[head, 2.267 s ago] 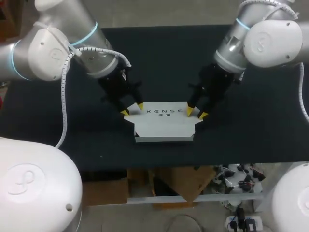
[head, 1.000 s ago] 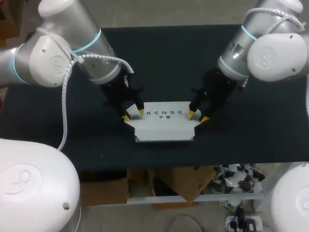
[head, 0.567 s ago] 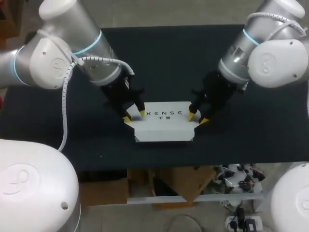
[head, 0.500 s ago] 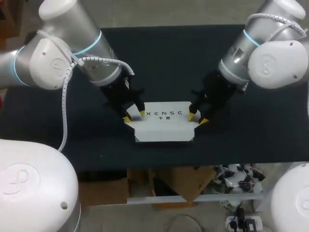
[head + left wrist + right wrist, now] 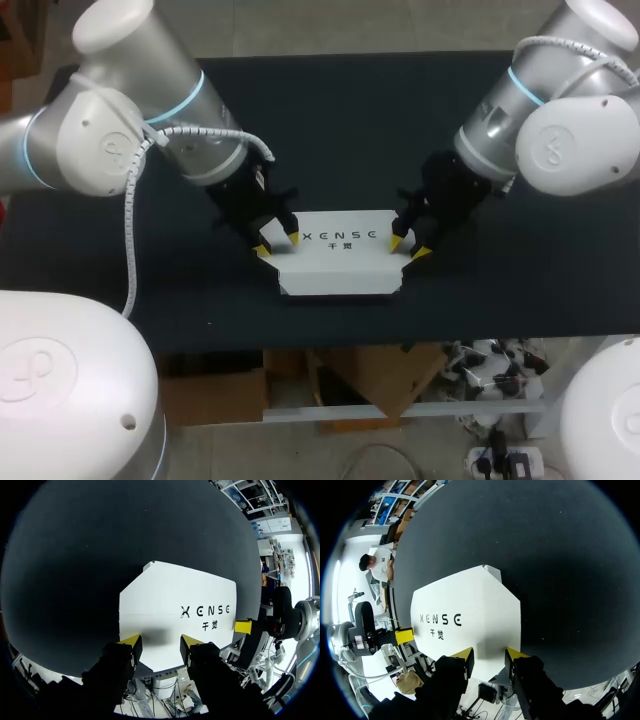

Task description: Assemble the packaging by folding the flat box into shape, placing the metal phone stand inside, and closing the box properly

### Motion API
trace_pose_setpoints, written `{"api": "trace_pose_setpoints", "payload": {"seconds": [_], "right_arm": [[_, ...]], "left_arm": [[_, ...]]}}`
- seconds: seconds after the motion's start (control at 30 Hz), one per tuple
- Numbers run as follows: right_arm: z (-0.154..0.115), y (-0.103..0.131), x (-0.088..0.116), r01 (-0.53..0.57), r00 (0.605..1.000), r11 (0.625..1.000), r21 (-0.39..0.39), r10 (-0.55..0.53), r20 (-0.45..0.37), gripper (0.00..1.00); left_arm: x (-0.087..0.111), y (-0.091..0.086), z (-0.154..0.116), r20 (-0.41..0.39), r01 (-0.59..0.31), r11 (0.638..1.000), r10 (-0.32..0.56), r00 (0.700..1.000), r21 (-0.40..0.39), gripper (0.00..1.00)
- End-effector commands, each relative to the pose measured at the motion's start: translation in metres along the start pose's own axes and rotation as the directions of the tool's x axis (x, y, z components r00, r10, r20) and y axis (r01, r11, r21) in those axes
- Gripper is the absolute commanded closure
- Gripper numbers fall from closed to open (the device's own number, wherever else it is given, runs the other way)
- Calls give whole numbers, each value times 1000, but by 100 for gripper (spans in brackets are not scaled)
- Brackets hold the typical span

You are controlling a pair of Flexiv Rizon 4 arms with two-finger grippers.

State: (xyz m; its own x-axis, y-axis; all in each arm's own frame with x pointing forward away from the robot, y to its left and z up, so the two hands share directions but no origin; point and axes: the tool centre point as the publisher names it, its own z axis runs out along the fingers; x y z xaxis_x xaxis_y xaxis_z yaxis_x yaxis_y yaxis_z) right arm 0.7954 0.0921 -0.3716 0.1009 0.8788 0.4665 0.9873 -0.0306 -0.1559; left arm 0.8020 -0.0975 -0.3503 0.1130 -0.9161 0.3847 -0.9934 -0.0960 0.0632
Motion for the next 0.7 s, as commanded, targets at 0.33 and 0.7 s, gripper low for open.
{"api": "trace_pose_setpoints", "payload": {"seconds": [0.33, 0.7], "right_arm": [[6, 0, -1, 2, 1000, 1000, -13, -2, -9, 58], [7, 1, -3, -3, 1000, 1000, -15, 2, -17, 58]], "left_arm": [[-4, 1, 7, -9, -36, 999, 36, 999, 9, 49], [-4, 3, 13, 12, -62, 998, 61, 998, 29, 49]]}}
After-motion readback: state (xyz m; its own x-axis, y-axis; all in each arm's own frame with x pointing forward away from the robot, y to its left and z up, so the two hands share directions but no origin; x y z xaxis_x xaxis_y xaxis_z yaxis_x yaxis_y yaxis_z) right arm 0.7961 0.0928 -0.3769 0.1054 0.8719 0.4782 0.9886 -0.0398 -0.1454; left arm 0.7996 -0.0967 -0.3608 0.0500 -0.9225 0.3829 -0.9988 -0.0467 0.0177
